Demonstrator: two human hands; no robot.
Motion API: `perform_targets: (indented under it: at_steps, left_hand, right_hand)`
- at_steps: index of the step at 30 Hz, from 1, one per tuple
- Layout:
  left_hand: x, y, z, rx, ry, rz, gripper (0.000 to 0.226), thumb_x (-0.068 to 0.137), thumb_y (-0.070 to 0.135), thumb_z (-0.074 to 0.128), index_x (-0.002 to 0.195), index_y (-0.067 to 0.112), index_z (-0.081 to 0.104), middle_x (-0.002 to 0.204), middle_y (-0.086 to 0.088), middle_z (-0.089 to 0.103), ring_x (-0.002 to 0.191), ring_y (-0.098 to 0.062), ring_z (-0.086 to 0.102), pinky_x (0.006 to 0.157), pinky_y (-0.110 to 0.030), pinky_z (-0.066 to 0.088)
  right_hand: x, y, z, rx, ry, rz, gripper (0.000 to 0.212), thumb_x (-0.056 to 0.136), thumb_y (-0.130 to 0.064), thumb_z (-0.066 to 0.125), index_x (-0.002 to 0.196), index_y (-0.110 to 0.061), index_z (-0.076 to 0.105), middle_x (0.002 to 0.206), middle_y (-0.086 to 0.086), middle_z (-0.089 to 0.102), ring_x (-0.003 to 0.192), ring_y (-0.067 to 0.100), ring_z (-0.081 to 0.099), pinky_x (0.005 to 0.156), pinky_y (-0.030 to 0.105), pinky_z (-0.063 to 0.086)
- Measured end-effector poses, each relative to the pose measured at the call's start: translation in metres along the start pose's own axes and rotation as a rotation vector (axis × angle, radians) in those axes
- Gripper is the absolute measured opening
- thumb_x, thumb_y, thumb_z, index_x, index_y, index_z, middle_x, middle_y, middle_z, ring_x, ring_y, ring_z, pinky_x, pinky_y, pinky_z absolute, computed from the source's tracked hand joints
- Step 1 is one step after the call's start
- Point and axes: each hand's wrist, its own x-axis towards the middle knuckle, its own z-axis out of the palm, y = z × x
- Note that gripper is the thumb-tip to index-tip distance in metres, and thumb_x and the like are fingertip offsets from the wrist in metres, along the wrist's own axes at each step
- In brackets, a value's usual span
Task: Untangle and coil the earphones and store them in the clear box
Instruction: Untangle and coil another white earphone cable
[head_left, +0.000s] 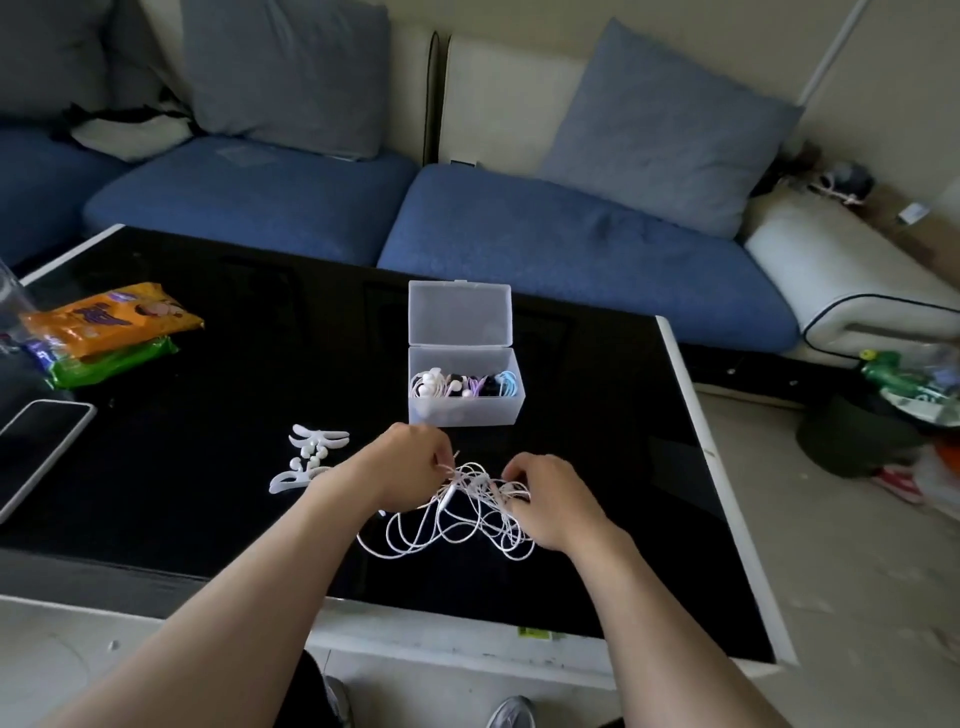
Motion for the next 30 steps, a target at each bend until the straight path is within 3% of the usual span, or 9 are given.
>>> perform_targets:
  at_steps: [4, 6, 9, 13, 16, 19, 23, 27, 30]
  left_hand:
    - [-0.013, 0.011, 0.003, -0.119, 0.083, -0.013, 0.012, 0.096, 0.019, 0.055, 0.097, 0.028, 0.063, 0.104, 0.003, 0.068, 0.095, -0.017, 0.064, 0.078, -0.027, 0.050]
    - [-0.019, 0.015, 0.004, -0.175, 0.113, -0.003, 0.012, 0.095, 0.018, 0.056, 0.096, 0.027, 0.063, 0.099, 0.005, 0.066, 0.090, -0.014, 0.063, 0.074, -0.025, 0.051]
    - [-0.026, 0.022, 0.006, -0.240, 0.202, 0.014, 0.013, 0.098, 0.013, 0.055, 0.102, 0.019, 0.065, 0.096, 0.007, 0.060, 0.083, -0.010, 0.059, 0.063, -0.017, 0.042]
    - [-0.033, 0.022, 0.009, -0.219, 0.326, 0.000, 0.008, 0.100, 0.018, 0.063, 0.104, 0.014, 0.068, 0.092, 0.004, 0.052, 0.100, -0.019, 0.053, 0.078, -0.025, 0.038]
    - [-0.042, 0.019, 0.002, -0.270, 0.386, -0.032, 0.014, 0.095, 0.019, 0.073, 0.108, 0.019, 0.067, 0.103, 0.001, 0.052, 0.102, -0.015, 0.052, 0.079, -0.021, 0.036]
    - [-0.046, 0.014, -0.004, -0.346, 0.382, -0.087, 0.022, 0.094, 0.018, 0.070, 0.114, 0.025, 0.066, 0.117, 0.000, 0.047, 0.094, -0.006, 0.050, 0.070, -0.006, 0.035]
    - [-0.046, 0.015, -0.006, -0.383, 0.443, -0.127, 0.019, 0.105, 0.019, 0.053, 0.108, 0.013, 0.070, 0.098, 0.005, 0.058, 0.112, -0.019, 0.050, 0.084, -0.027, 0.034]
    - [-0.049, 0.022, -0.014, -0.483, 0.470, -0.141, 0.026, 0.108, 0.022, 0.045, 0.102, 0.016, 0.070, 0.086, 0.000, 0.065, 0.072, -0.015, 0.058, 0.058, -0.027, 0.039]
    - [-0.051, 0.029, -0.019, -0.614, 0.496, -0.130, 0.027, 0.107, 0.026, 0.044, 0.100, 0.021, 0.070, 0.080, -0.004, 0.066, 0.062, -0.017, 0.054, 0.055, -0.029, 0.042]
  right_hand:
    - [-0.020, -0.007, -0.004, -0.063, 0.059, 0.003, 0.029, 0.103, -0.017, 0.058, 0.129, -0.029, 0.063, 0.122, 0.003, 0.066, 0.106, 0.028, 0.066, 0.092, 0.043, 0.056]
    - [-0.026, -0.008, -0.006, -0.014, 0.101, -0.002, 0.033, 0.102, -0.014, 0.056, 0.130, -0.030, 0.064, 0.123, 0.005, 0.064, 0.105, 0.029, 0.066, 0.090, 0.045, 0.057]
    - [-0.036, -0.009, -0.017, 0.120, 0.178, 0.025, 0.021, 0.104, -0.016, 0.056, 0.121, -0.021, 0.068, 0.118, 0.008, 0.063, 0.097, 0.026, 0.067, 0.083, 0.041, 0.059]
    - [-0.054, -0.005, -0.035, 0.343, 0.318, 0.090, 0.013, 0.107, -0.015, 0.052, 0.115, -0.019, 0.062, 0.103, -0.001, 0.064, 0.078, 0.012, 0.066, 0.055, 0.019, 0.046]
    - [-0.066, 0.001, -0.042, 0.437, 0.408, 0.142, 0.012, 0.108, -0.015, 0.053, 0.113, -0.020, 0.062, 0.098, -0.004, 0.063, 0.073, 0.009, 0.065, 0.051, 0.016, 0.043]
    - [-0.071, 0.004, -0.047, 0.690, 0.542, 0.260, 0.010, 0.107, -0.018, 0.057, 0.113, -0.020, 0.065, 0.106, 0.002, 0.071, 0.079, 0.015, 0.071, 0.060, 0.023, 0.052]
    - [-0.073, -0.004, -0.055, 1.248, 0.571, 0.453, 0.012, 0.107, -0.011, 0.054, 0.114, -0.012, 0.064, 0.085, 0.008, 0.067, 0.049, 0.011, 0.059, 0.045, 0.027, 0.046]
    - [-0.068, -0.014, -0.055, 1.293, 0.493, 0.440, 0.023, 0.105, -0.012, 0.056, 0.124, -0.009, 0.068, 0.092, 0.010, 0.070, 0.065, 0.014, 0.060, 0.056, 0.027, 0.045]
    - [-0.068, -0.021, -0.052, 0.932, 0.501, 0.345, 0.026, 0.102, -0.015, 0.057, 0.126, -0.018, 0.066, 0.119, 0.009, 0.070, 0.093, 0.019, 0.069, 0.073, 0.026, 0.049]
